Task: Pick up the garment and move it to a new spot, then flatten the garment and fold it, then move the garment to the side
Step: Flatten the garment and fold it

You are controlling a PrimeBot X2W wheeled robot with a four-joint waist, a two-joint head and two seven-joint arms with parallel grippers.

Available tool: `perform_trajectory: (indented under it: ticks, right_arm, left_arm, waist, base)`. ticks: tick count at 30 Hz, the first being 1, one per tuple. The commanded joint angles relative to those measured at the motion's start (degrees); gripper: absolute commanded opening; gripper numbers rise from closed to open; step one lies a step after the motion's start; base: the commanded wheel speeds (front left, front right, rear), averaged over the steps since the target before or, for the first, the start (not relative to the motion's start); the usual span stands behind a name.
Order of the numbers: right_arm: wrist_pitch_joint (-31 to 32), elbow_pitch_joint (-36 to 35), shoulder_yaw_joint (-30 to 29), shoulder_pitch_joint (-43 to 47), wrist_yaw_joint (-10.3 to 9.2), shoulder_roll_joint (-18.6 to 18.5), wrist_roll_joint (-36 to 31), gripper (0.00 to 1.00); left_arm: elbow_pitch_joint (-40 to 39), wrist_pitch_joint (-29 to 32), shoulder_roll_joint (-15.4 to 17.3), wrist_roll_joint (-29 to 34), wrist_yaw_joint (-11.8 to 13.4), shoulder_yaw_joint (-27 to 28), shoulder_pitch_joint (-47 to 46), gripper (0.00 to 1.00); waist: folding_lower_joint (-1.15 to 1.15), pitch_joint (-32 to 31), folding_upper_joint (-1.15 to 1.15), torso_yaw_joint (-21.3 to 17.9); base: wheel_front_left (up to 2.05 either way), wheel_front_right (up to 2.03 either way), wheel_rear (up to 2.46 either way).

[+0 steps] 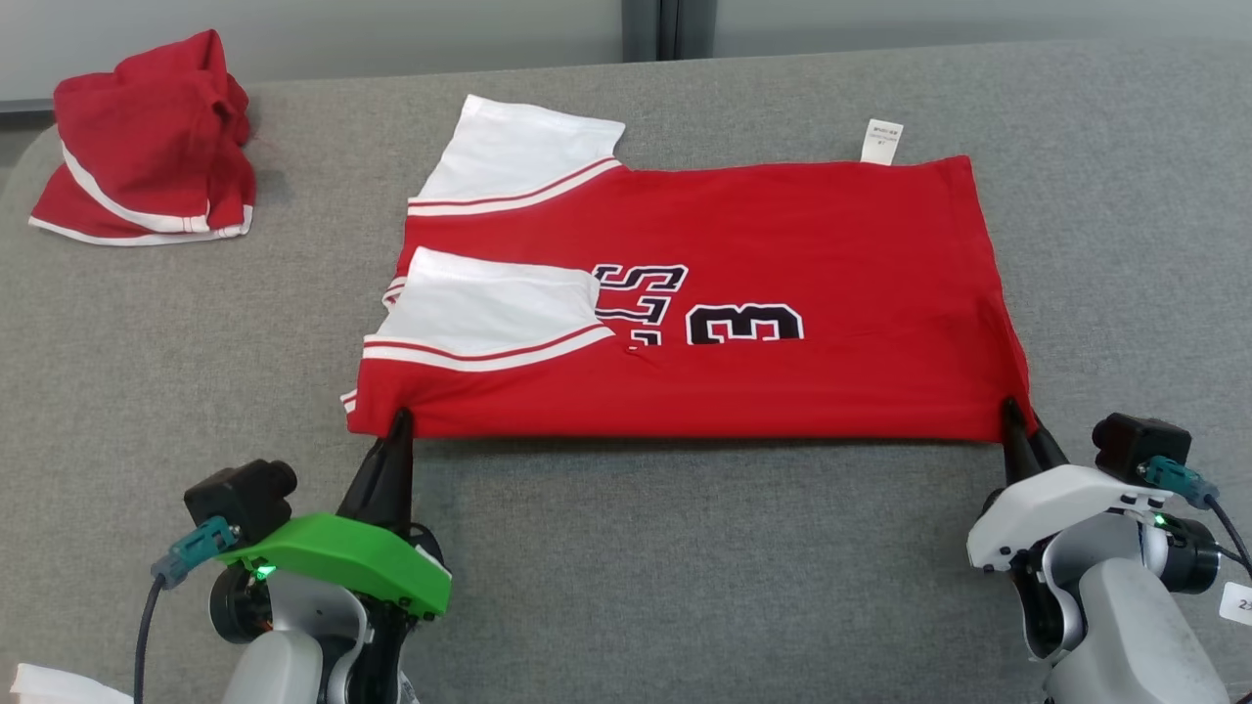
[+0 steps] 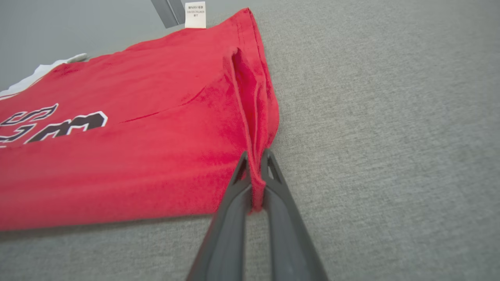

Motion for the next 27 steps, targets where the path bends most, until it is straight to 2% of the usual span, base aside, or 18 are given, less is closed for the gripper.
perform_trajectory:
  ticks: [1,6,12,13,14,15,16,18,23,27]
  right_arm:
    - [0.12,-1.18,-0.84,0.78,-0.11,-0.35,-0.33,0.00]
    - [3.76,-7.38,-2.19,5.83,-0.11,-0.33,-0.67,0.00]
    - [7.81,-15.43,-2.51,14.20,-0.11,-0.33,1.23,0.00]
    - [7.95,-16.42,-2.86,15.24,-0.11,-0.35,1.84,0.22]
    - [8.04,-17.00,-3.15,16.10,-0.11,-0.35,2.24,0.74]
    - [8.24,-17.61,-3.49,17.05,-0.11,-0.33,2.71,1.00]
    - [8.44,-17.89,-3.64,17.66,-0.11,-0.30,3.17,1.00]
    - [8.53,-18.27,-3.90,18.54,-0.11,-0.29,3.89,1.00]
    - [7.51,-19.03,-5.23,17.35,-0.11,-0.29,2.51,1.00]
    - [6.72,-20.71,-5.61,15.31,-0.10,-0.28,0.87,1.00]
  left_arm:
    - [-1.25,0.36,0.64,-0.11,0.45,-0.12,1.39,0.00]
    - [-5.91,3.13,0.59,-0.48,1.65,-1.93,6.51,0.00]
    - [-10.19,5.89,0.10,-2.30,4.92,-3.93,14.11,0.00]
    - [-10.54,6.19,0.03,-2.69,5.41,-4.27,14.97,0.07]
    - [-10.79,6.14,-0.03,-2.92,5.82,-4.55,15.54,0.29]
    - [-11.08,5.99,-0.07,-3.05,6.27,-4.78,16.15,0.77]
    - [-11.15,6.17,-0.09,-3.20,6.70,-5.00,16.56,1.00]
    - [-11.39,6.63,0.78,-2.07,6.32,-5.98,17.10,1.00]
    - [-12.55,6.69,4.47,0.02,7.71,-3.77,16.85,1.00]
    - [-14.46,7.76,8.83,2.15,8.39,-1.55,13.43,1.00]
  waist:
    - [0.00,-0.94,0.00,0.03]
    - [0.00,-1.97,0.00,0.10]
    - [0.00,-1.79,0.00,-0.09]
    - [0.00,-1.69,0.00,-0.17]
    - [0.00,-1.61,0.00,-0.24]
    - [0.00,-1.48,0.00,-0.33]
    - [0.00,-1.38,0.00,-0.38]
    - [0.00,-1.19,0.00,-0.57]
    - [0.00,-0.37,0.00,-1.44]
    - [0.00,0.65,0.00,-2.53]
  base:
    - [0.00,0.00,0.00]
    - [0.00,0.00,0.00]
    - [0.00,0.00,0.00]
    - [0.00,0.00,0.00]
    - [0.00,0.00,0.00]
    - [0.00,0.00,0.00]
    - [0.00,0.00,0.00]
    - [0.00,0.00,0.00]
    - [0.00,0.00,0.00]
    - [0.00,0.00,0.00]
